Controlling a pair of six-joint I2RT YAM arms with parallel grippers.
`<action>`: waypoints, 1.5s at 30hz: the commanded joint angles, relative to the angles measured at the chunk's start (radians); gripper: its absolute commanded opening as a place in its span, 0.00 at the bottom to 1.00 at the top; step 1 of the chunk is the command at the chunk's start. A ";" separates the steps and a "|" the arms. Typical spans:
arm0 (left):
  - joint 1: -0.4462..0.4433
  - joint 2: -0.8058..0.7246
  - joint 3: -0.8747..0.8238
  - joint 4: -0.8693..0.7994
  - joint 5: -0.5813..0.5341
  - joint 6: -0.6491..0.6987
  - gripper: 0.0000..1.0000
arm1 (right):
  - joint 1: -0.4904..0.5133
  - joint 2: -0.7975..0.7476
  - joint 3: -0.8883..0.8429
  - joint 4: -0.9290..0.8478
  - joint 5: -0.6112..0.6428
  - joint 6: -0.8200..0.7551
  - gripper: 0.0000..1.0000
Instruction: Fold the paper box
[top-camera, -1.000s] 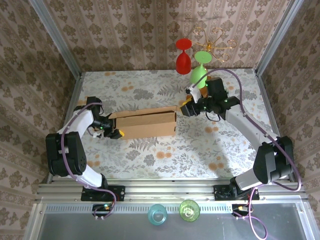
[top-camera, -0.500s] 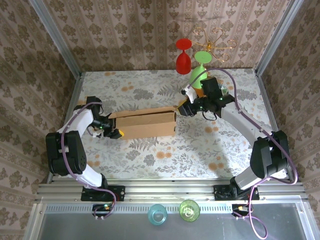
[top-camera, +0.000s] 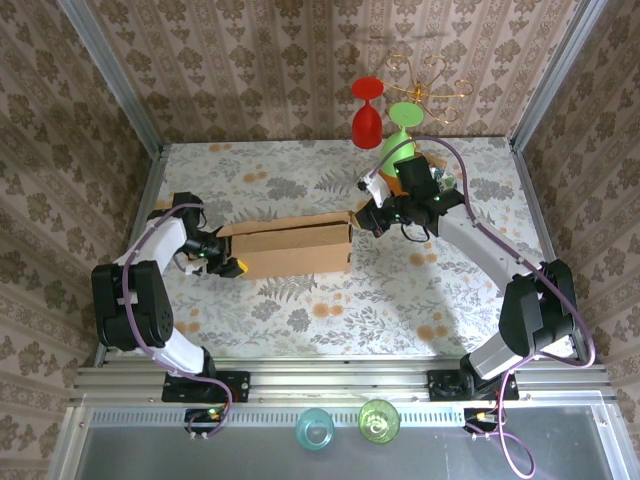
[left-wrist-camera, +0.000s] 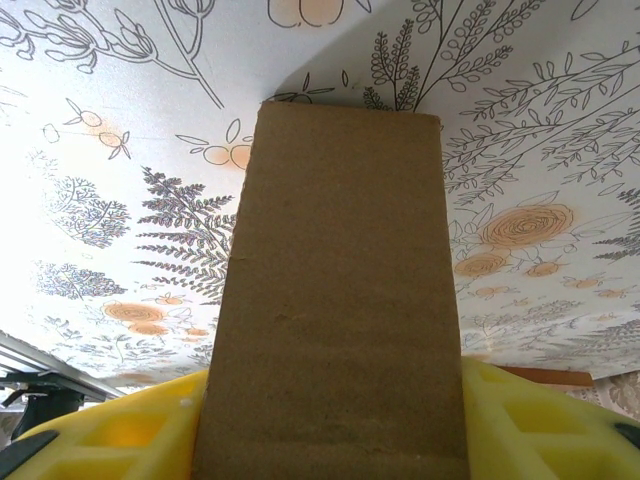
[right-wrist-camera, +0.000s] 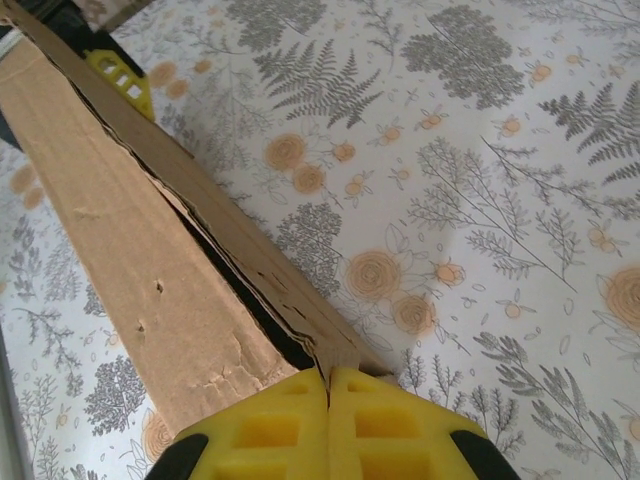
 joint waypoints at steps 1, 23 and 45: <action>0.010 0.007 -0.008 -0.043 -0.114 -0.049 0.16 | 0.036 -0.026 0.047 -0.065 0.115 0.093 0.00; 0.001 -0.052 -0.041 -0.045 -0.151 -0.198 0.11 | 0.232 0.023 0.187 -0.222 0.467 0.673 0.00; 0.004 -0.049 -0.052 0.009 -0.123 -0.195 0.12 | 0.343 -0.057 -0.056 -0.002 0.695 0.745 0.00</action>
